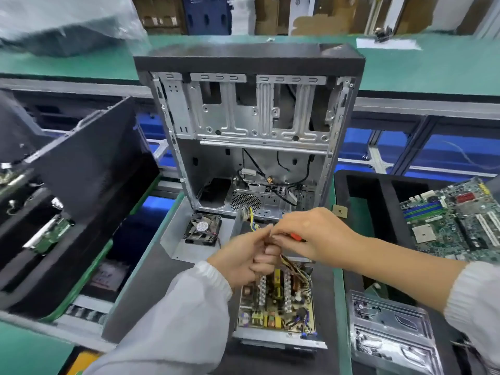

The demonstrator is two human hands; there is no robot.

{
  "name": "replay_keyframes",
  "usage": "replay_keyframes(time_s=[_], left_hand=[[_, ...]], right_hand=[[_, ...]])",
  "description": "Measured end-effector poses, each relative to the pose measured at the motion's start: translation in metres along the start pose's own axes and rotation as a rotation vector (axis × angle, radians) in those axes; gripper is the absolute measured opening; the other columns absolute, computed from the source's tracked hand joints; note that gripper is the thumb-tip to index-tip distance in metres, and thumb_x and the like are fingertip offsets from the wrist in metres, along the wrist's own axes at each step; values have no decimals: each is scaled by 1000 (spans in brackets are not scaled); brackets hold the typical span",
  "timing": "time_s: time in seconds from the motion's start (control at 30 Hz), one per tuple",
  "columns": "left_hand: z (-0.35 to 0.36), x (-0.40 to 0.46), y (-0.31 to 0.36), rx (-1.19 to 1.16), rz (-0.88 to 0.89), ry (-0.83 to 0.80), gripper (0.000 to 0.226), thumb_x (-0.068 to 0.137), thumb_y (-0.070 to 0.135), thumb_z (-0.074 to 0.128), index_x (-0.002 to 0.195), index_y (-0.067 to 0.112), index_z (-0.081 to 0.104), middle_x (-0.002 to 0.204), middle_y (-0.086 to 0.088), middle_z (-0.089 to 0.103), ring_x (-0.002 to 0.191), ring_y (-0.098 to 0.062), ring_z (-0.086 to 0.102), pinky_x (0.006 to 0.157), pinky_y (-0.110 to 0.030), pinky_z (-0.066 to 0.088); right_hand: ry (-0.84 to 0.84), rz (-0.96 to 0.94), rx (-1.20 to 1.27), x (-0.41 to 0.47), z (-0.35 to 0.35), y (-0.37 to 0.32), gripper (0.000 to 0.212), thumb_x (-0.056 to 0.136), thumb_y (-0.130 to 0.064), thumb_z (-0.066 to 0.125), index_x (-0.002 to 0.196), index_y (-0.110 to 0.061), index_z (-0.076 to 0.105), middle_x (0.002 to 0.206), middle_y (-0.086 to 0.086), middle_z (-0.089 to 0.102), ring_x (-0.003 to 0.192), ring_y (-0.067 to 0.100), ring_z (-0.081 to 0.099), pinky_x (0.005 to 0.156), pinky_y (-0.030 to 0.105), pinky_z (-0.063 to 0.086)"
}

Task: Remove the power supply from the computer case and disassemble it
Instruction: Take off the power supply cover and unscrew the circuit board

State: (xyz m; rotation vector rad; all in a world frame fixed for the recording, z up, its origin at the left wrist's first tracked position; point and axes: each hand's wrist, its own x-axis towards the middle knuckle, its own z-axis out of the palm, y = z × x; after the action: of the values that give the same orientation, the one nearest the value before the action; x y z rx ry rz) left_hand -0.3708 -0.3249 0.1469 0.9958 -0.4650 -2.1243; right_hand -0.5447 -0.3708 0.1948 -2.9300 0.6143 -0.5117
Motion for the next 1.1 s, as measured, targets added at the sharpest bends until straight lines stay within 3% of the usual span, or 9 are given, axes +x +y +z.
replay_keyframes(time_s=[0.13, 0.27, 0.5, 0.63, 0.77, 0.87, 0.93, 1.03, 1.1], left_hand=[[-56, -27, 9, 345, 174, 307, 35, 104, 3, 34, 82, 2, 62, 63, -1, 38, 44, -5, 27, 38, -13, 22], [-123, -49, 2, 698, 190, 590, 43, 90, -21, 27, 74, 6, 57, 69, -7, 49, 47, -6, 46, 42, -13, 34], [-188, -55, -35, 1153, 431, 652, 38, 91, -17, 42, 86, 16, 62, 83, 5, 60, 74, -4, 54, 66, -10, 45], [-196, -50, -47, 1001, 559, 619, 45, 86, -23, 34, 87, 12, 63, 92, -1, 63, 83, -7, 56, 77, -9, 42], [-202, -48, -46, 713, 498, 609, 40, 87, -14, 39, 82, 13, 69, 90, 2, 68, 87, -8, 60, 75, -9, 44], [-198, -48, -43, 593, 492, 605, 29, 88, 8, 43, 79, 10, 70, 89, 0, 71, 90, -15, 62, 81, -17, 46], [-190, -52, -42, 529, 479, 606, 29, 77, 23, 43, 76, 14, 70, 88, -2, 72, 90, -18, 64, 84, -23, 46], [-184, -57, -44, 544, 497, 547, 35, 76, 35, 44, 82, 14, 72, 94, -3, 75, 91, -16, 66, 84, -21, 46], [-178, -61, -46, 580, 488, 531, 34, 78, 40, 49, 85, 16, 73, 96, -1, 74, 94, -14, 66, 80, -19, 46]], right_hand=[[-105, 81, -49, 17, 13, -6, 17, 95, -33, 53, 92, -21, 65, 84, -10, 64, 72, 12, 59, 64, 32, 50], [-203, 144, -103, 35, 33, -13, 20, 96, -42, 47, 87, -24, 49, 78, -11, 53, 71, 12, 52, 62, 27, 41], [-538, 53, -265, 22, 57, -26, 28, 101, -41, 33, 114, -32, 56, 106, -12, 57, 97, 16, 61, 75, 32, 48], [-697, 111, -319, 2, 60, -28, 39, 98, -57, 29, 126, -39, 49, 114, -12, 54, 98, 17, 61, 76, 31, 46], [-798, 237, -325, -13, 66, -25, 54, 89, -69, 35, 133, -38, 44, 121, -9, 54, 104, 19, 61, 78, 33, 47], [-852, 217, -333, -17, 70, -25, 39, 99, -43, 38, 138, -40, 40, 128, -9, 53, 107, 19, 60, 84, 35, 49], [-905, 202, -393, -19, 69, -27, 48, 97, -22, 41, 141, -39, 35, 130, -6, 49, 92, 23, 63, 73, 35, 47], [-937, 135, -437, -23, 66, -29, 72, 73, 10, 37, 135, -26, 35, 127, 6, 37, 55, 24, 49, 53, 36, 41], [-965, 62, -465, -25, 66, -32, 72, 60, 14, 27, 124, -17, 37, 123, 12, 30, 56, 27, 52, 54, 40, 47]])
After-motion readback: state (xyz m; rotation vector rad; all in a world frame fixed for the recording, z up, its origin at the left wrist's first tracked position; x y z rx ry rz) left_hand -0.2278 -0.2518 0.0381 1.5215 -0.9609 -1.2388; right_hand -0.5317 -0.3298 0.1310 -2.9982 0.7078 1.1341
